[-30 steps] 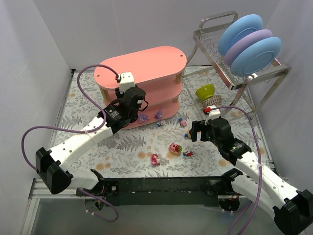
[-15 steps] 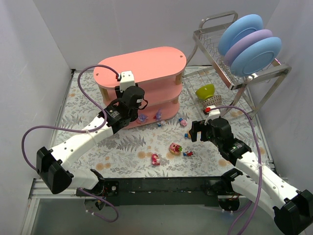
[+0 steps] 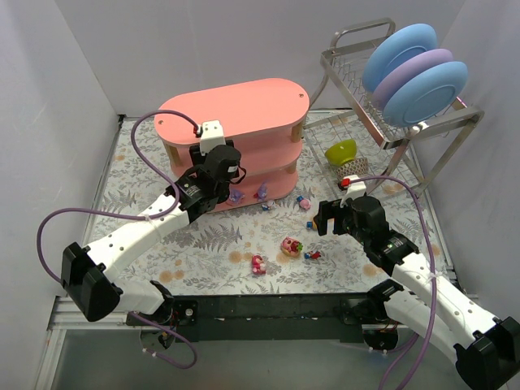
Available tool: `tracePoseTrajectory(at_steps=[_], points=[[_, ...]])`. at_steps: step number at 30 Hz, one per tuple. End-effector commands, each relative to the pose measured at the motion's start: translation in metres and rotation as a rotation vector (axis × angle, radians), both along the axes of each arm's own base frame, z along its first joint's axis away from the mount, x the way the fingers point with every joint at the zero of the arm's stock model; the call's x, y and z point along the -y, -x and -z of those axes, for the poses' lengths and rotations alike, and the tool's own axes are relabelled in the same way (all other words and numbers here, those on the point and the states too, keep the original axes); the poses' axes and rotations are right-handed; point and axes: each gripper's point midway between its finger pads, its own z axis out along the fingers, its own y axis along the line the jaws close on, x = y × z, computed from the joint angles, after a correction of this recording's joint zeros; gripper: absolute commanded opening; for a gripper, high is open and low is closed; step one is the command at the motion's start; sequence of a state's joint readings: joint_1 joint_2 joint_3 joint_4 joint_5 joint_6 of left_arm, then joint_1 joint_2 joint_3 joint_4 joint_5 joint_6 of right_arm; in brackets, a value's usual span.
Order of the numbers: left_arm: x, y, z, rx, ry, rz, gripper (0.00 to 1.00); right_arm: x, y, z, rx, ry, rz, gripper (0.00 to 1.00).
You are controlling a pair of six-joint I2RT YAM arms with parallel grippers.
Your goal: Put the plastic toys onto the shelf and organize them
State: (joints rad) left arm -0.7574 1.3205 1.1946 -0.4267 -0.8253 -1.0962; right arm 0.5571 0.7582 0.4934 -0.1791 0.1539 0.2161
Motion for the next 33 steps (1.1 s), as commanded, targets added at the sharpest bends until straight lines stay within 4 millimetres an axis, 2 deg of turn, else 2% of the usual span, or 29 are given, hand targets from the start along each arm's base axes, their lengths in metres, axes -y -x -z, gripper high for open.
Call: tracePoseTrajectory(at_steps=[1, 6, 17, 21, 27, 31, 33], points=[[-0.004, 0.0, -0.005, 0.003, 0.042, -0.013, 0.57, -0.002, -0.005, -0.012, 0.048, -0.024, -0.003, 0.98], [-0.004, 0.008, -0.009, -0.022, 0.084, -0.015, 0.73, -0.003, -0.005, -0.012, 0.05, -0.027, -0.006, 0.98], [0.007, 0.029, -0.02, -0.081, 0.237, 0.041, 0.77, -0.004, -0.005, -0.009, 0.044, -0.025, -0.009, 0.98], [0.022, 0.035, -0.025, -0.107, 0.302, 0.111, 0.76, -0.004, -0.005, -0.008, 0.045, -0.024, -0.009, 0.98], [0.047, 0.036, -0.018, -0.151, 0.327, 0.208, 0.77, -0.005, -0.006, -0.008, 0.044, -0.025, -0.012, 0.98], [0.051, 0.029, -0.009, -0.145, 0.277, 0.216, 0.78, -0.005, -0.005, -0.008, 0.046, -0.027, -0.017, 0.97], [0.047, 0.025, -0.003, -0.134, 0.231, 0.204, 0.79, -0.006, -0.005, -0.009, 0.048, -0.029, -0.022, 0.97]])
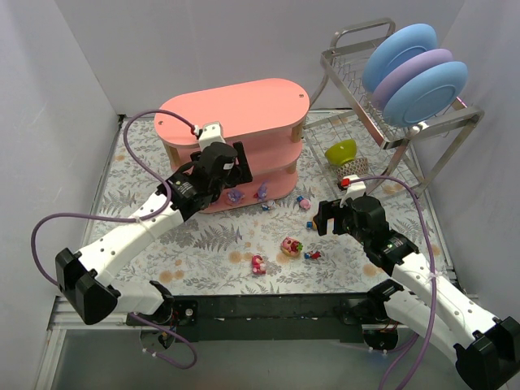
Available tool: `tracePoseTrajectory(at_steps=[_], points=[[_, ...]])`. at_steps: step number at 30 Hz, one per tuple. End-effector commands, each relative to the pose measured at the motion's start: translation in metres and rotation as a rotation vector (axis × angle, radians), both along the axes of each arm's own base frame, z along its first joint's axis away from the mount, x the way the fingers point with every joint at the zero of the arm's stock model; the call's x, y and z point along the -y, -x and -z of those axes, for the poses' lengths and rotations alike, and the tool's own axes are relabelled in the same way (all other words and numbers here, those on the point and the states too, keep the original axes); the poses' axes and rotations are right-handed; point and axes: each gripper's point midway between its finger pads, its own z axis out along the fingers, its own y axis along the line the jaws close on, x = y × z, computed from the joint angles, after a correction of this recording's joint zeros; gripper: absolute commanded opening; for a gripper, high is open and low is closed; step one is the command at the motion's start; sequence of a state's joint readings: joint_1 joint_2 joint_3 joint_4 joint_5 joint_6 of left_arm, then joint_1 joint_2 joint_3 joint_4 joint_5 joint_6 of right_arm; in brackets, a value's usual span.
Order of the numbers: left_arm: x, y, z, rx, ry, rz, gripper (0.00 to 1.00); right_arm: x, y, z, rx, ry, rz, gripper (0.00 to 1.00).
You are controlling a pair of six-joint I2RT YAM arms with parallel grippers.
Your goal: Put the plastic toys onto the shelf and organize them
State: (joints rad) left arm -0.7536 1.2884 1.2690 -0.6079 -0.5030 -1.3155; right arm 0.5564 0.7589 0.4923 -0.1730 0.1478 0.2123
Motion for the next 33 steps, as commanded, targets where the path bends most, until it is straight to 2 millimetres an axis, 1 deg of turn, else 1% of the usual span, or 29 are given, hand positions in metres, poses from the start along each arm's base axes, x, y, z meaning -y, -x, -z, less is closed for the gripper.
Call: tracePoseTrajectory(at_steps=[1, 5, 12, 15, 19, 24, 31, 33], points=[[0.004, -0.008, -0.006, 0.055, -0.04, 0.023, 0.79, -0.005, -0.004, -0.007, 0.042, -0.029, -0.017, 0.97], [0.003, -0.012, -0.002, 0.076, -0.088, 0.029, 0.81, -0.006, -0.004, -0.008, 0.045, -0.033, -0.018, 0.97], [0.001, -0.018, 0.011, 0.076, -0.161, 0.033, 0.81, -0.005, -0.005, -0.009, 0.049, -0.029, -0.017, 0.97], [-0.002, -0.02, 0.016, 0.074, -0.185, 0.018, 0.81, -0.005, -0.005, -0.009, 0.049, -0.029, -0.017, 0.97], [-0.012, -0.021, 0.021, 0.075, -0.223, -0.015, 0.82, -0.006, -0.004, -0.008, 0.045, -0.028, -0.02, 0.97], [-0.026, -0.023, 0.022, 0.084, -0.27, -0.077, 0.83, -0.006, -0.005, -0.009, 0.048, -0.028, -0.019, 0.97], [-0.029, -0.026, 0.021, 0.094, -0.287, -0.101, 0.83, -0.006, -0.005, -0.01, 0.051, -0.028, -0.024, 0.97], [-0.026, -0.025, 0.021, 0.091, -0.282, -0.089, 0.84, -0.006, -0.005, -0.01, 0.051, -0.031, -0.024, 0.97]])
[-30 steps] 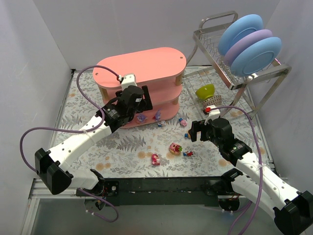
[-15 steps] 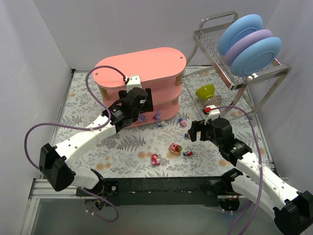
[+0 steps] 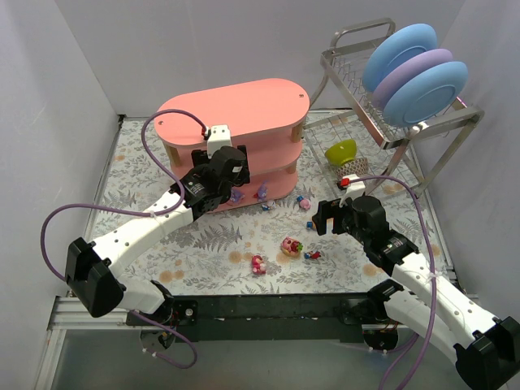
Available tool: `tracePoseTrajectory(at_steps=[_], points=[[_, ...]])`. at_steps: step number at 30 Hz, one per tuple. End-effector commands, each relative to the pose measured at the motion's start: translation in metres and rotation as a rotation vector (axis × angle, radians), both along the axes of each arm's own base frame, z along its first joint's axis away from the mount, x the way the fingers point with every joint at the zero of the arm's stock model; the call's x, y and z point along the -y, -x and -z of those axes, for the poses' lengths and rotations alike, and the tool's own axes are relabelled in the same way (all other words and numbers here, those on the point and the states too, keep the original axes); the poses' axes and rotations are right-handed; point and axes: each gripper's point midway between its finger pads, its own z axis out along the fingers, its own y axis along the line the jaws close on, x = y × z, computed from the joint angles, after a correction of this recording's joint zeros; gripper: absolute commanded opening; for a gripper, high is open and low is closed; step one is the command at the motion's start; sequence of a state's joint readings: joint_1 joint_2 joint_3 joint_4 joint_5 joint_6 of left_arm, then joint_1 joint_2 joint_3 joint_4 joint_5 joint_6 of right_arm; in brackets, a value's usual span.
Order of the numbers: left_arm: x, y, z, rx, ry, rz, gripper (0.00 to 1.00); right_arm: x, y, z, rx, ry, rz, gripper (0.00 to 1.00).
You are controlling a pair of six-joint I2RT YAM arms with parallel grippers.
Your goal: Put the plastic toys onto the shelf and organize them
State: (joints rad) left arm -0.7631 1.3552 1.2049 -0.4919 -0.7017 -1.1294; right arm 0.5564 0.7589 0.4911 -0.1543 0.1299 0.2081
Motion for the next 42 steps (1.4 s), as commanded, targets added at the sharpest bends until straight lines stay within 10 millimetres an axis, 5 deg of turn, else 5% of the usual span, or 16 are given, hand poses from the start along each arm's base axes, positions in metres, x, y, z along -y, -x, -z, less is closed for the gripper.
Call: tracePoseTrajectory(at_steps=[1, 12, 17, 24, 31, 36, 42], points=[[-0.004, -0.001, -0.003, 0.015, -0.019, -0.014, 0.84, -0.002, -0.004, -0.007, 0.038, -0.016, -0.007, 0.97], [0.029, 0.043, -0.026, -0.018, 0.148, 0.14, 0.87, -0.004, -0.004, -0.006, 0.04, -0.019, -0.015, 0.97], [0.057, 0.088, 0.003, -0.146, 0.192, 0.167, 0.89, -0.004, -0.003, -0.007, 0.042, -0.021, -0.019, 0.97], [0.055, 0.146, 0.066, -0.403, 0.156, 0.084, 0.9, -0.004, -0.003, -0.006, 0.038, -0.018, -0.021, 0.97], [0.077, 0.2, 0.112, -0.542, 0.183, 0.072, 0.88, -0.005, -0.003, -0.004, 0.035, -0.021, -0.026, 0.97], [0.081, 0.214, 0.144, -0.587, 0.074, 0.0, 0.82, -0.006, -0.003, -0.004, 0.038, -0.025, -0.03, 0.96], [0.095, 0.207, 0.152, -0.563, -0.037, -0.045, 0.71, -0.007, -0.002, -0.003, 0.033, -0.028, -0.03, 0.96]])
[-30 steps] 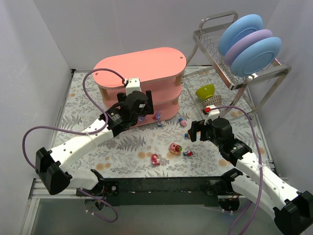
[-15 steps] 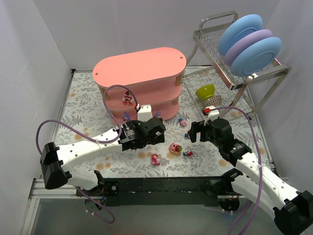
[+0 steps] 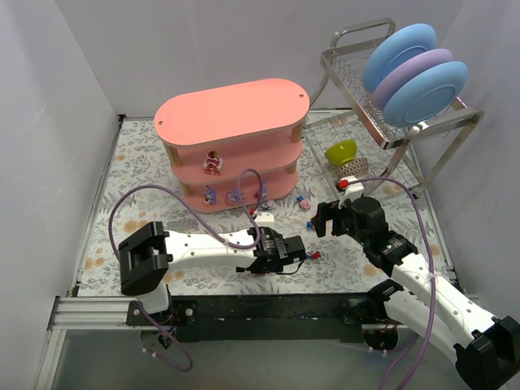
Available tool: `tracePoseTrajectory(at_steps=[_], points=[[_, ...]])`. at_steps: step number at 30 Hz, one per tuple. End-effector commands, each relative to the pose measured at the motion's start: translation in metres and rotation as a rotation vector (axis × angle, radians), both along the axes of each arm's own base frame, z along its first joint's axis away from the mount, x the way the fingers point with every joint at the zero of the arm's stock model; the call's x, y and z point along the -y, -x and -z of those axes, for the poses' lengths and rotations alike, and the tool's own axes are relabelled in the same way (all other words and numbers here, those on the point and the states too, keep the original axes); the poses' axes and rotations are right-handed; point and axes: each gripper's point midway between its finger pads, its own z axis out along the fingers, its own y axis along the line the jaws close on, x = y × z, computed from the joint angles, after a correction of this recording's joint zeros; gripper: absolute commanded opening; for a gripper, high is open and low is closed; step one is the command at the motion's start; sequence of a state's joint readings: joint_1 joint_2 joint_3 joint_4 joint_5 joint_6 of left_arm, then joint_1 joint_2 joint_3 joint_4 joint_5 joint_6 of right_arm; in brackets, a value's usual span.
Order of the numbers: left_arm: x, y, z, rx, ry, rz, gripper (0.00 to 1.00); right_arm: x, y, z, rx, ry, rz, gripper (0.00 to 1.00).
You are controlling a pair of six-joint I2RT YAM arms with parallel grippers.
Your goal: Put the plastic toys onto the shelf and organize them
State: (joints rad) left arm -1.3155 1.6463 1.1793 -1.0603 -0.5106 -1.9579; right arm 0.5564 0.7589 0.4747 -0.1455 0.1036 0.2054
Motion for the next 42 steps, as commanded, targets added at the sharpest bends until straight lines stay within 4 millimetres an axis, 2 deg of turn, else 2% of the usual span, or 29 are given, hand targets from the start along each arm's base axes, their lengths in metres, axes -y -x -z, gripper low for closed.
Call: tracePoseTrajectory(at_steps=[1, 2, 3, 5, 9, 13, 23, 29, 32, 42], points=[[0.012, -0.01, -0.012, 0.057, -0.008, -0.087, 0.69, -0.003, -0.006, -0.009, 0.046, -0.024, -0.004, 0.96], [0.018, -0.013, -0.017, 0.067, -0.004, -0.082, 0.68, -0.003, -0.006, -0.009, 0.047, -0.023, -0.003, 0.96], [0.019, -0.013, -0.012, 0.065, -0.031, -0.075, 0.65, -0.003, -0.006, -0.009, 0.049, -0.023, -0.004, 0.96], [0.028, -0.015, -0.014, 0.069, -0.026, -0.062, 0.62, -0.002, -0.006, -0.009, 0.047, -0.023, 0.001, 0.96], [0.036, -0.016, -0.005, 0.058, -0.059, -0.042, 0.56, -0.002, -0.006, -0.009, 0.046, -0.021, 0.005, 0.96], [0.03, -0.015, 0.005, 0.048, -0.118, -0.045, 0.47, -0.001, -0.007, -0.009, 0.048, -0.018, 0.009, 0.96], [0.017, -0.011, 0.014, 0.03, -0.176, -0.052, 0.32, -0.001, -0.007, -0.008, 0.046, -0.019, 0.008, 0.96], [0.006, -0.006, 0.015, 0.023, -0.176, -0.071, 0.3, -0.001, -0.007, -0.008, 0.046, -0.019, 0.008, 0.96], [-0.001, -0.005, 0.014, 0.022, -0.175, -0.082, 0.33, -0.001, -0.006, -0.007, 0.043, -0.018, 0.007, 0.96], [-0.007, 0.001, 0.015, 0.006, -0.142, -0.102, 0.35, -0.001, -0.006, -0.01, 0.05, -0.021, 0.01, 0.96]])
